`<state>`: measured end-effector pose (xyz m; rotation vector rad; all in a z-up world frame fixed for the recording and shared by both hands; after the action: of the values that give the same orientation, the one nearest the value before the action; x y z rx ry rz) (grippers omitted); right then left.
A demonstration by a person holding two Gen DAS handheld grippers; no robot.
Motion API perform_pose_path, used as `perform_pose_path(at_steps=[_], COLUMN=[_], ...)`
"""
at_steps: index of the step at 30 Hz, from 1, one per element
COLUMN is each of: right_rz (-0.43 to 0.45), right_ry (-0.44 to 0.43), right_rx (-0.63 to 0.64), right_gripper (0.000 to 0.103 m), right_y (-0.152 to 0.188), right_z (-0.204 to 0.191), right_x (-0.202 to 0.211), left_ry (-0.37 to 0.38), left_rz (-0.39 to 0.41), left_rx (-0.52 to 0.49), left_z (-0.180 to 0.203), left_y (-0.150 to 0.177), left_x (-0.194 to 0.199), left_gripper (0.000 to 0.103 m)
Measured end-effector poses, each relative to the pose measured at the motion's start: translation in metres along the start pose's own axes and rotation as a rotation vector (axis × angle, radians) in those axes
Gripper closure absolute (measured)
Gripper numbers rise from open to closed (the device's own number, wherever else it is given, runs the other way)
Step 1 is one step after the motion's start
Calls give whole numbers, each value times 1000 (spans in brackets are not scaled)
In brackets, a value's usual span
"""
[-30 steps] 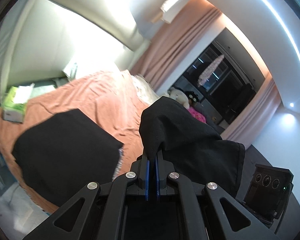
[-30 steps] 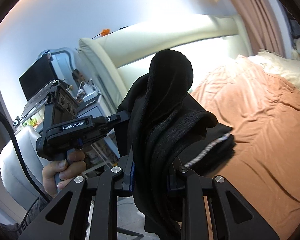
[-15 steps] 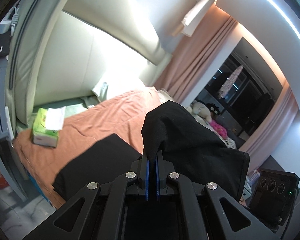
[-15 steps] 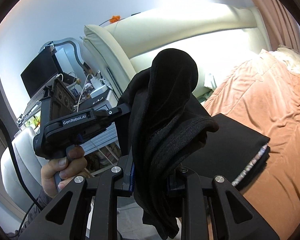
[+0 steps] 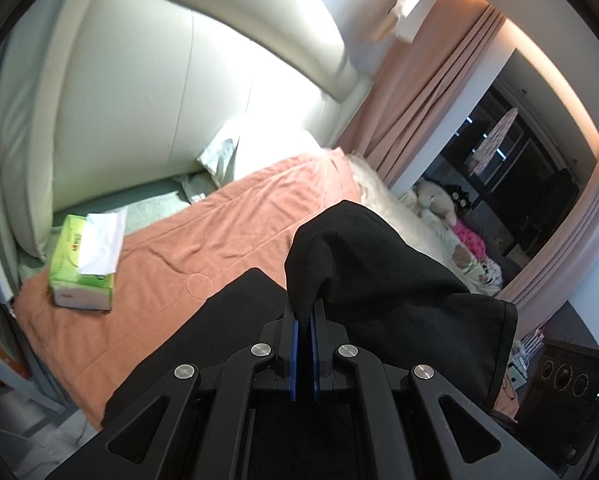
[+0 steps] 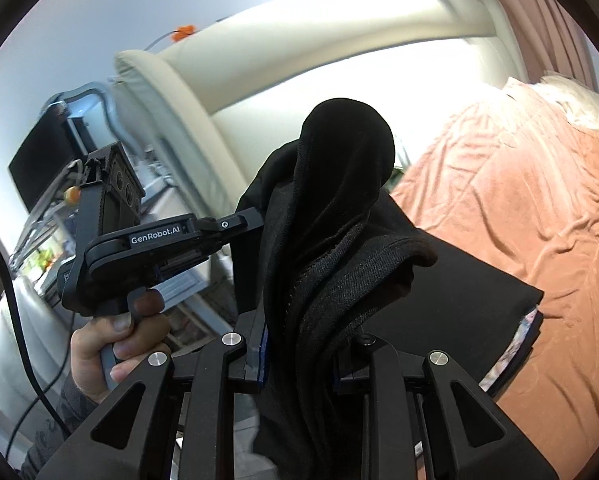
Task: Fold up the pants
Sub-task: 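Lower the pants onto the stack, open both grippers and press flat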
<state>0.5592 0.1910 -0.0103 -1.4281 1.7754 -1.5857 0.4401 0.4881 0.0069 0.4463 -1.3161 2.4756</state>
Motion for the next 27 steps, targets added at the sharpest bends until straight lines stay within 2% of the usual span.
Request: perform_pose_path(at_steps=[6, 7, 9, 10, 11, 12, 15, 19, 21, 23, 25, 27], right_rz=[-7, -8, -16, -35, -45, -48, -32, -4, 11, 16, 13, 4], right_ry=[35, 52, 114, 158, 190, 222, 259, 239, 213, 171, 144, 124], right_rx=[-31, -40, -51, -72, -95, -121, -152, -151, -131, -99, -67, -25], right_gripper=[84, 81, 68, 48, 33, 32, 32, 33, 39, 55, 60, 60], right_y=[-7, -9, -10, -8, -5, -3, 5, 4, 1, -3, -5, -7], right_z=[30, 36, 45, 55, 63, 73, 92, 94, 89, 77, 64, 46], right_x=[-17, -18, -23, -26, -27, -26, -15, -5, -2, -3, -5, -12], left_ry=[-22, -27, -70, -112, -151, -158, -155, -160, -154, -149, -147, -151], left_rz=[-42, -48, -72, -89, -113, -125, -125, -133, -131, -131, -130, -135], left_rx=[-21, -27, -55, -65, -66, -55, -55, -35, -37, -35, -35, -39], left_z=[8, 9, 11, 10, 7, 3, -4, -9, -7, -4, -1, 2], left_y=[-1, -1, 2, 5, 10, 15, 27, 38, 43, 47, 52, 57], left_x=[-39, -45, -63, -69, -75, -76, -69, -55, -46, -40, -34, -32], left_gripper=[99, 98, 97, 89, 85, 81, 80, 80, 80, 80, 80, 80])
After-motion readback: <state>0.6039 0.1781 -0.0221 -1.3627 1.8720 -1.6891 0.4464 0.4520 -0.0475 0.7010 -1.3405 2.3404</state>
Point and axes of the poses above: each gripper's, at about its wrist camera, not at the fingertips, and x roughly against the way its jaws point, z to its right, y to its underside, the point moved 4 cm from there along -x, roughly the way its jaws point, and after that the axes turned 5 degrees about z, right-handed, at the moved point
